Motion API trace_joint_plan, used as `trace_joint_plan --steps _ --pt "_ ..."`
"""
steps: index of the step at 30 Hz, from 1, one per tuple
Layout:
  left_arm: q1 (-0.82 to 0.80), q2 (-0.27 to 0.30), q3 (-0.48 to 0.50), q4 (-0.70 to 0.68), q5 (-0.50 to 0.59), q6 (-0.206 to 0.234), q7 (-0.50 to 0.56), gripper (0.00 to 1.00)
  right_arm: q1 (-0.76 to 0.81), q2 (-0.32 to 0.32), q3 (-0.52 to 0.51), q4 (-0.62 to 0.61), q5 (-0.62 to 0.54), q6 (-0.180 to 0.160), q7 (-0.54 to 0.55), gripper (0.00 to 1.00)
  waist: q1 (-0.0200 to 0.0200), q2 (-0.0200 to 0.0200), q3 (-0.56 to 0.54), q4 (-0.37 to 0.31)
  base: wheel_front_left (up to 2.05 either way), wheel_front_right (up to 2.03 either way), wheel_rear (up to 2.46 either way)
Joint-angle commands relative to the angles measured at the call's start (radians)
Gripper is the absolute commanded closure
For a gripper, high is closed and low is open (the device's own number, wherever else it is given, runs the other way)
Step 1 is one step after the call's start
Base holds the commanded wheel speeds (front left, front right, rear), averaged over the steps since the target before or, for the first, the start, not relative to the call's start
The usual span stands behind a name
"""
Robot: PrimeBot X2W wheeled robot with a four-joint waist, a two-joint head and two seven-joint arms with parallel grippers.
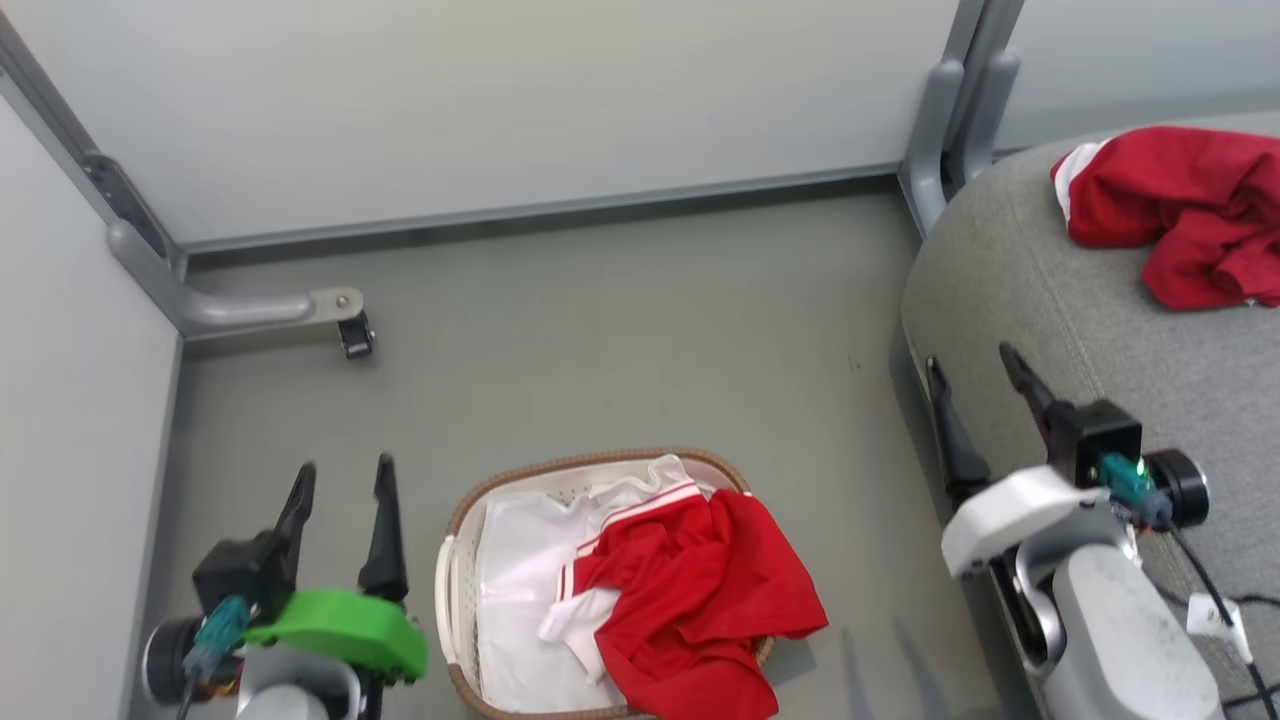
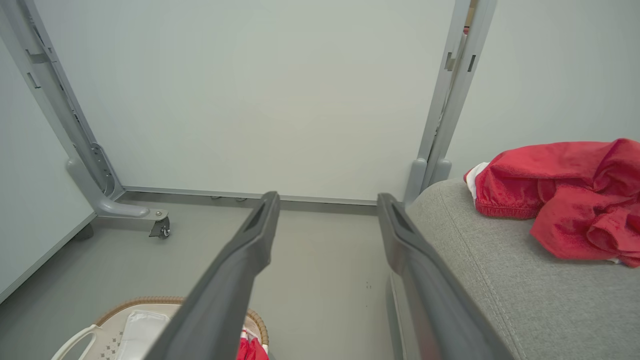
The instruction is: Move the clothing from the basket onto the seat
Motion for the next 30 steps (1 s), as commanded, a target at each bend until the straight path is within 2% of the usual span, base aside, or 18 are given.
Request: trace_joint_plan --steps 1,6,12,18,30 --pt "0.040 -0.006 0.023 -0.005 0.010 -0.007 -0.001 0.00 0.039 0.005 0.000 -0.017 -0.007 -0.001 -0.004 0.00 0.0001 0.0000 -0.059 0.021 0.00 0.00 0.00" --pt "0.143 -0.031 0.111 -0.029 0.036 -0.024 -0.001 0.00 0.151 0.018 -0.002 -0.098 -0.008 -0.001 -0.005 0.00 0.0001 0.0000 -0.086 0.029 0.00 0.00 0.00" --pt "0.209 -0.066 0.169 -0.055 0.062 -0.055 -0.001 0.00 0.263 0.018 0.022 -0.193 0.059 -0.001 -0.005 0.00 0.0001 0.0000 -0.100 0.043 0.00 0.00 0.00" --pt "0.218 -0.076 0.161 -0.028 0.077 -0.089 -0.001 0.00 0.298 0.018 0.029 -0.208 0.073 -0.001 -0.005 0.00 0.0001 0.0000 -0.105 0.047 0.00 0.00 0.00" --pt "0.196 -0.090 0.159 0.012 0.088 -0.108 -0.001 0.00 0.302 0.018 0.031 -0.190 0.090 -0.001 -0.005 0.00 0.0001 0.0000 -0.102 0.048 0.00 0.00 0.00"
